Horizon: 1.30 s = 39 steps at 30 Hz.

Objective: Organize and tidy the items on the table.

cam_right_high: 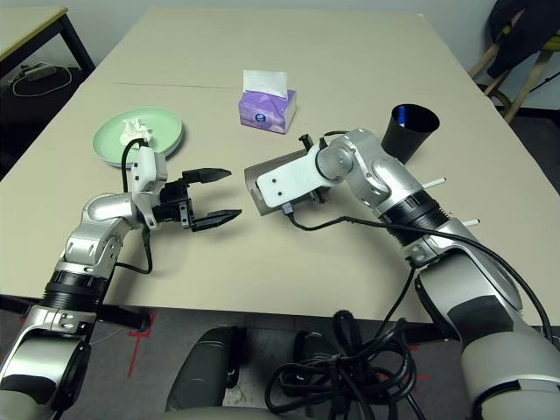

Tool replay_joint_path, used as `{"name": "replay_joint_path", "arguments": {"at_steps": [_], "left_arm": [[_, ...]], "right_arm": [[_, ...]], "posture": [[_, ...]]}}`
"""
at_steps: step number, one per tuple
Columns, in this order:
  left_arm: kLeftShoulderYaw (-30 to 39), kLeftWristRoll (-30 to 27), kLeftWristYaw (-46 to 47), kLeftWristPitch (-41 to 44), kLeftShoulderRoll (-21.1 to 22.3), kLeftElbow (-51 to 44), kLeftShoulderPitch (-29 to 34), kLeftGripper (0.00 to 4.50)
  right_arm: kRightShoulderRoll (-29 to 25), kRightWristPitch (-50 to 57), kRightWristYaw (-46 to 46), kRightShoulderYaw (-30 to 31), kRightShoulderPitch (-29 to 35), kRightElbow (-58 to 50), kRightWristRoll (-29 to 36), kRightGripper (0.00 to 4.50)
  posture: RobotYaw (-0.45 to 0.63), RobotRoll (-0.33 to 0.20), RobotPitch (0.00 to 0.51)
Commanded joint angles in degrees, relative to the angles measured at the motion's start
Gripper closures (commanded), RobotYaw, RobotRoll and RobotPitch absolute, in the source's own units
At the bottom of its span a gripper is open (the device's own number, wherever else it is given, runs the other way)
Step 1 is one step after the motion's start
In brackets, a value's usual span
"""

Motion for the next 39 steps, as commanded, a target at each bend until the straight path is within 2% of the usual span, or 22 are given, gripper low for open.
{"name": "replay_joint_path", "arguments": {"at_steps": [1, 4, 10, 15, 22, 24, 30, 34, 39], "left_arm": [[-0.7, 0.5, -0.4, -0.6, 0.1, 0.9, -0.7, 0.0], [-0.8, 0.5, -0.3, -0.6, 0.0, 0.9, -0.7, 0.0], [-0.7, 0.4, -0.4, -0.5, 0.1, 1.4, -0.7, 0.0], [-0.7, 0.4, -0.7, -0.6, 0.2, 2.1, -1.0, 0.0], [-1.0, 0.5, -1.5, -0.6, 0.0, 3.8, -2.3, 0.0], [-1.1, 0.7, -1.8, -1.0, 0.0, 4.6, -2.8, 0.0], [-1.2, 1.3, -2.5, -2.7, -0.2, 7.4, -4.1, 0.0], [-1.1, 1.4, -3.0, -3.3, -0.1, 8.1, -4.2, 0.0], [-0.9, 1.5, -2.9, -3.9, -0.2, 9.6, -4.3, 0.0]], "right_arm": [[-0.5, 0.3, 2.0, -0.2, -0.2, -1.8, 1.1, 1.19], [-0.8, 0.7, 2.7, -0.4, -0.2, -2.4, 1.4, 0.04], [-1.1, 5.9, 5.1, -3.7, -0.6, -5.0, 5.3, 0.04], [-0.6, 16.6, 6.4, -9.8, 3.1, -8.9, 12.1, 0.04], [1.2, 29.7, 3.4, -20.5, 13.1, -16.2, 25.2, 0.04], [3.2, 34.5, 1.3, -24.9, 16.8, -17.4, 30.5, 0.04], [7.0, 38.4, -5.3, -35.3, 25.1, -17.6, 42.6, 0.04], [8.9, 33.1, -9.6, -40.8, 28.5, -15.1, 47.9, 0.04], [9.5, 19.6, -10.3, -42.0, 33.6, -12.4, 50.1, 0.04]], "posture": [[0.22, 0.0, 0.094], [0.21, 0.0, 0.093], [0.2, 0.0, 0.088], [0.17, 0.0, 0.087], [0.14, 0.0, 0.089], [0.13, 0.0, 0.089], [0.12, 0.0, 0.092], [0.11, 0.0, 0.095], [0.11, 0.0, 0.097]]}}
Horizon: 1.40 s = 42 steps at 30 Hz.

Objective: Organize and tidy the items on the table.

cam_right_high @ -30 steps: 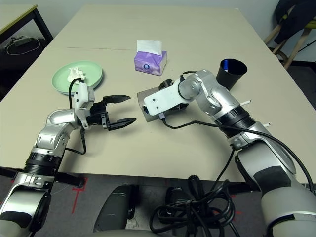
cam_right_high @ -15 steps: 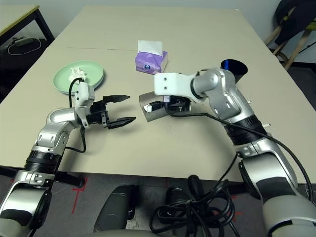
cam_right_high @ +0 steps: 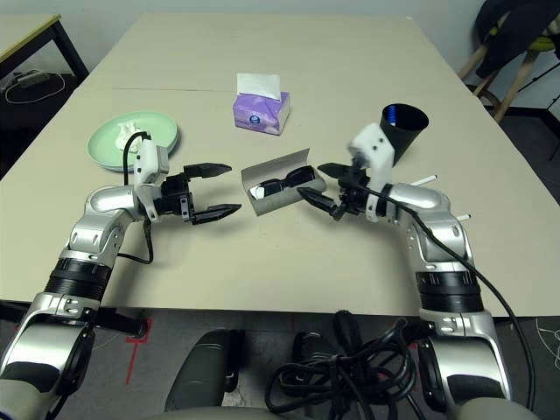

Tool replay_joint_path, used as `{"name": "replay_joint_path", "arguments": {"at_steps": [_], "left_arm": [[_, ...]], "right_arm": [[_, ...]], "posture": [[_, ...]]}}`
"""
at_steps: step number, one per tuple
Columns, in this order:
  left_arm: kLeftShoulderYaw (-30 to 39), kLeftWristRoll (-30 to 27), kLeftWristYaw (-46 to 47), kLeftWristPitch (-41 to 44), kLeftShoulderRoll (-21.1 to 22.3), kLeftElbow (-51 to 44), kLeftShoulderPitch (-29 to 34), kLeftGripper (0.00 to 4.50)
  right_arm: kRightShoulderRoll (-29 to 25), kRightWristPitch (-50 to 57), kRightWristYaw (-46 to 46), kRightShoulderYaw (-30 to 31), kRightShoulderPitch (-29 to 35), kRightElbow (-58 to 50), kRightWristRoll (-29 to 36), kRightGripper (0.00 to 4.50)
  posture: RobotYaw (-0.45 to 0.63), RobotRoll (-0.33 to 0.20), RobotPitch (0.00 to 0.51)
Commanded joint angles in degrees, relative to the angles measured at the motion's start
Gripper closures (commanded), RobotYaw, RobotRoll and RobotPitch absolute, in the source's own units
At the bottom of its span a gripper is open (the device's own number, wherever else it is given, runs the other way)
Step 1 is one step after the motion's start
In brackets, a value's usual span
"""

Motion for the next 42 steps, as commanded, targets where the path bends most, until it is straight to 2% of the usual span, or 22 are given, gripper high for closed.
{"name": "replay_joint_path", "arguments": {"at_steps": [1, 6, 10, 17, 20, 23, 24, 29, 30, 37, 42], "left_arm": [[-0.5, 0.9, -0.2, -1.0, -0.1, 1.6, -0.1, 0.0], [0.7, 0.9, 1.4, -2.4, -0.9, 4.9, -0.4, 0.0], [2.1, 2.4, 4.4, -9.3, -2.3, 11.7, -2.8, 0.0], [3.1, 4.1, 6.8, -16.5, -4.2, 22.4, -7.2, 0.0], [3.7, 3.9, 7.9, -17.1, -5.3, 25.5, -8.8, 0.68], [3.6, 5.0, 9.4, -16.7, -5.8, 28.8, -10.1, 1.73], [3.4, 5.9, 10.8, -15.8, -5.7, 30.0, -10.6, 2.23], [4.8, 6.6, 18.0, -7.7, -6.6, 34.6, -13.9, 4.2], [5.0, 6.6, 18.8, -6.8, -6.8, 34.9, -14.3, 4.45], [4.7, 8.1, 22.5, -5.6, -9.2, 35.4, -15.9, 4.45], [2.9, 8.2, 17.3, -7.6, -11.8, 32.8, -15.0, 4.45]], "right_arm": [[-0.3, -8.7, 0.5, -0.9, 3.9, 2.5, 2.0, 0.04], [-2.5, -16.1, 2.9, -0.3, 7.5, 4.4, 3.6, 0.04], [-3.8, -23.5, 4.4, -0.4, 8.9, 6.7, 4.3, 0.04], [-5.4, -27.3, 7.0, 0.3, 9.8, 8.4, 6.6, 0.04], [-5.1, -27.1, 6.0, 0.3, 9.5, 8.2, 7.5, 0.0], [-4.7, -26.4, 5.0, 0.7, 9.0, 7.2, 8.1, 0.0], [-4.6, -26.4, 4.8, 1.0, 8.9, 6.9, 8.2, 0.0], [-4.7, -26.4, 4.2, 1.4, 8.8, 6.2, 8.7, 0.0], [-4.7, -26.5, 4.2, 1.3, 8.8, 6.3, 8.7, 0.0], [-4.9, -28.5, 4.1, 0.8, 10.0, 8.5, 8.6, 0.0], [-4.8, -30.2, 4.4, 1.0, 9.8, 10.7, 8.5, 0.0]], "posture": [[0.11, 0.0, 0.098], [0.11, 0.0, 0.097], [0.11, 0.0, 0.094], [0.11, 0.0, 0.087], [0.11, 0.0, 0.084], [0.1, 0.0, 0.082], [0.1, 0.0, 0.081], [0.09, 0.0, 0.079], [0.08, 0.0, 0.079], [0.08, 0.0, 0.075], [0.07, 0.0, 0.074]]}}
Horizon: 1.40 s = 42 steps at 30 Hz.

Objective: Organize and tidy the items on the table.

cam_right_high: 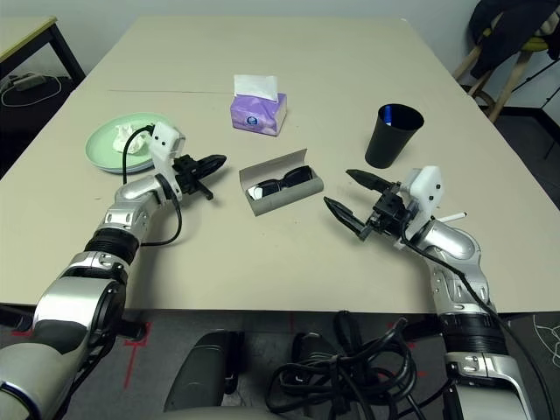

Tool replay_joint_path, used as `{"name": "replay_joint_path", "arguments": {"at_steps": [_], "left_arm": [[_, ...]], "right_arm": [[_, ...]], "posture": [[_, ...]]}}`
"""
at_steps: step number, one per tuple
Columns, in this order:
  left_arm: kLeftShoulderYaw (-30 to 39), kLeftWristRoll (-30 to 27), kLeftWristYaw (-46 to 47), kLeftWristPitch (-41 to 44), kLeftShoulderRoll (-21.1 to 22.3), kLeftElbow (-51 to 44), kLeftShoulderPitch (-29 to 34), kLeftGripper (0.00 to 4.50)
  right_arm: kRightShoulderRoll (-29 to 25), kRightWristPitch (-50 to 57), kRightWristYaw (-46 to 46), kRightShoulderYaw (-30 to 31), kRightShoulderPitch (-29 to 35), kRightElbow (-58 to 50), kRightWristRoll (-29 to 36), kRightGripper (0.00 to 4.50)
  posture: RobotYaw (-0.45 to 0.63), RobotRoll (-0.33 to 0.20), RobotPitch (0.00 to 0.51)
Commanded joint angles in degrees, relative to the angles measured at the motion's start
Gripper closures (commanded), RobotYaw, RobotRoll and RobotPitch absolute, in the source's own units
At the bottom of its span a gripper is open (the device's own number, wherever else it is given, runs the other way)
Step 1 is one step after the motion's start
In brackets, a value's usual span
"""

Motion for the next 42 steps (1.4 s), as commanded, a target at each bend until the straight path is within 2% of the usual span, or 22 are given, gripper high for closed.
{"name": "replay_joint_path", "arguments": {"at_steps": [1, 8, 14, 19, 22, 24, 26, 28, 32, 35, 37, 42], "left_arm": [[-1.9, 0.9, -4.2, -1.5, -1.2, -2.0, 0.9, 4.45], [-5.3, 2.4, -9.8, -1.6, -1.5, -6.1, 4.0, 4.45], [-8.9, 4.0, -14.3, 2.4, 0.4, -10.6, 7.2, 4.45], [-10.2, 4.4, -15.6, 6.5, 1.8, -13.6, 8.5, 4.45], [-10.0, 4.4, -15.5, 5.7, 1.9, -14.5, 8.4, 4.45], [-8.0, 2.7, -14.7, -0.4, 0.8, -14.8, 8.0, 4.45], [-6.2, -0.5, -16.1, -0.8, -0.1, -17.5, 7.9, 4.08], [-6.0, -2.0, -17.4, 0.1, -0.1, -20.7, 8.8, 3.47], [-7.2, -2.9, -17.5, 2.6, 0.7, -28.5, 12.8, 1.87], [-7.9, -2.9, -17.1, 4.2, 1.2, -33.0, 15.5, 0.64], [-8.1, -3.0, -16.7, 5.2, 1.3, -35.0, 16.5, 0.01], [-8.3, -2.9, -15.6, 6.7, 1.5, -37.4, 17.3, 0.01]], "right_arm": [[-0.2, -1.7, 0.4, 0.1, 0.1, 2.1, 0.1, 0.0], [-0.4, -3.7, 0.8, 0.2, -0.8, 5.1, 0.0, 0.0], [-0.4, -4.6, 1.4, 0.4, -2.3, 6.2, 0.1, 0.0], [-1.0, 2.0, 0.0, 1.6, -5.3, 3.7, 0.2, 0.0], [-2.1, 4.5, 1.3, 2.8, -6.1, 3.0, -0.2, 0.0], [-4.3, 6.0, 4.6, 4.7, -6.6, 2.9, -0.9, 0.0], [-7.4, 7.0, 9.2, 7.1, -7.0, 3.5, -1.8, 0.0], [-10.8, 8.4, 13.7, 9.5, -7.3, 4.1, -3.0, 0.0], [-18.0, 7.9, 23.9, 15.1, -9.2, 4.7, -6.6, 0.0], [-22.5, 3.8, 30.3, 19.0, -12.1, 7.2, -10.9, 0.0], [-24.8, -0.6, 33.6, 21.5, -14.6, 10.3, -14.5, 0.0], [-29.8, -12.9, 36.0, 30.2, -22.6, 19.0, -23.3, 0.0]], "posture": [[0.07, 0.0, 0.075], [0.07, 0.0, 0.073], [0.07, 0.0, 0.073], [0.07, 0.0, 0.074], [0.07, 0.0, 0.073], [0.08, 0.0, 0.071], [0.08, 0.0, 0.071], [0.09, 0.0, 0.07], [0.11, 0.0, 0.067], [0.12, 0.0, 0.066], [0.12, 0.0, 0.067], [0.14, 0.0, 0.067]]}}
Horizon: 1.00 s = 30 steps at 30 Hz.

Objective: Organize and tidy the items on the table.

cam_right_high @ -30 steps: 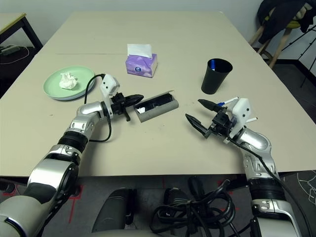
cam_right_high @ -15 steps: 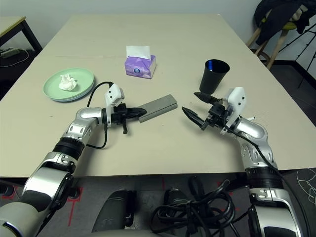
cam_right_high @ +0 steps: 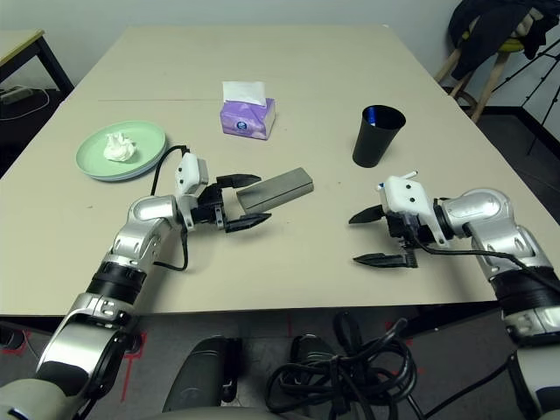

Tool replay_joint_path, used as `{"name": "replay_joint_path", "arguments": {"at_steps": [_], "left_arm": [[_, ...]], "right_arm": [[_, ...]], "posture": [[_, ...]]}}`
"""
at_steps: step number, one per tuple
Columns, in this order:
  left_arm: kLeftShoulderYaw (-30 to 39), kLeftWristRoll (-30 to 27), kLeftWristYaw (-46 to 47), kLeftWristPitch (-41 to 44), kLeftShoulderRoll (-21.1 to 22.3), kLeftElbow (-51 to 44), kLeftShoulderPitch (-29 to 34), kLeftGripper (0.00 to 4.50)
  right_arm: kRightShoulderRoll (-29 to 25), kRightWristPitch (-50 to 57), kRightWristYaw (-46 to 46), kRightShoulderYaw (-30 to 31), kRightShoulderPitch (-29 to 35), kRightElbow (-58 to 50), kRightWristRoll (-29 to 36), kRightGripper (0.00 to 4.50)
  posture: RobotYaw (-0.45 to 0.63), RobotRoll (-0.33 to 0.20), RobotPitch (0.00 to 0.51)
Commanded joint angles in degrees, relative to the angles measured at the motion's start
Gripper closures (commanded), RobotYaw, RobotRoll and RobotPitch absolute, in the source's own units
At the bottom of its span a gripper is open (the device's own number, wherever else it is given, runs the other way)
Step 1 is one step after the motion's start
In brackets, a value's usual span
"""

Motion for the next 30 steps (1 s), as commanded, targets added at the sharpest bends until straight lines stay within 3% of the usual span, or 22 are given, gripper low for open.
{"name": "replay_joint_path", "arguments": {"at_steps": [1, 8, 13, 19, 30], "left_arm": [[-0.7, -0.4, 0.7, 1.2, 0.4, -2.2, 0.8, 0.01], [-1.3, -0.6, 0.6, 1.9, 0.4, -3.7, 0.9, 0.01], [-1.4, -0.7, 0.4, 2.1, 0.4, -3.7, 1.0, 0.01], [-1.5, -0.8, 0.6, 2.2, 0.9, -4.1, 1.3, 0.01], [-1.0, -2.2, 1.6, 4.0, 1.8, -7.6, 3.6, 0.01]], "right_arm": [[-2.9, -8.8, 0.9, 6.1, -4.7, 6.0, -6.0, 0.0], [-4.0, -18.6, -0.1, 11.2, -17.8, 17.8, -18.3, 0.0], [-2.5, -22.4, -3.4, 12.6, -23.4, 23.8, -24.7, 0.0], [-1.1, -26.3, -5.1, 13.8, -26.1, 27.9, -29.0, 0.0], [1.5, -26.7, -7.6, 13.0, -26.2, 33.8, -30.5, 0.0]], "posture": [[0.14, 0.0, 0.068], [0.13, 0.0, 0.069], [0.12, 0.0, 0.073], [0.14, 0.0, 0.08], [0.15, 0.0, 0.1]]}}
